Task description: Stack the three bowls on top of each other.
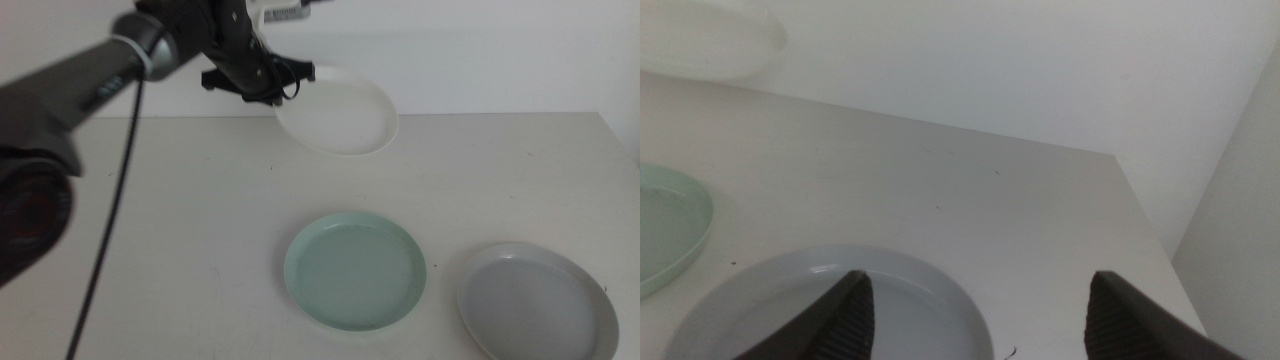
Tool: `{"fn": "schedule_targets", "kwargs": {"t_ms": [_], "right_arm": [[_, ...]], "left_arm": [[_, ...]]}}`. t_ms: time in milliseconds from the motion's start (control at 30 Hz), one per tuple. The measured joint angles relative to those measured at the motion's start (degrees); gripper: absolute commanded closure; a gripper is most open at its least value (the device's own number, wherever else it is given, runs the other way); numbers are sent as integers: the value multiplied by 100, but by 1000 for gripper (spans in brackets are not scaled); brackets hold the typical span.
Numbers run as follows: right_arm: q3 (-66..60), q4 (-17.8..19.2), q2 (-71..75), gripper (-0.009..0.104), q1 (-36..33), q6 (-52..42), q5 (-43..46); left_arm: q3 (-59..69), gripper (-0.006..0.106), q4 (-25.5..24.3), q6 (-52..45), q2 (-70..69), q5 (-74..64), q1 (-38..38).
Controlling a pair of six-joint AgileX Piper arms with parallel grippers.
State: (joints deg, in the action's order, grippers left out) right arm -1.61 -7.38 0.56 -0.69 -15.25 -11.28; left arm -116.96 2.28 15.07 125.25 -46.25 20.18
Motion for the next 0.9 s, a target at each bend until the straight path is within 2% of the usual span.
{"fn": "schedule_targets", "kwargs": {"t_ms": [200,467,667,900], "right_arm": [[0,0,0,41,0,0,0],[0,0,0,41,0,0,0],[0,0,0,41,0,0,0],[0,0,0,41,0,0,0]], "left_arm": [[1163,100,-7,0,-1145,219,234],[3438,100,-26,252,-2510,1122,736],[4687,100,-26,592,-2785,1702,944],[5538,100,123,671,-2790,2365,990]]}}
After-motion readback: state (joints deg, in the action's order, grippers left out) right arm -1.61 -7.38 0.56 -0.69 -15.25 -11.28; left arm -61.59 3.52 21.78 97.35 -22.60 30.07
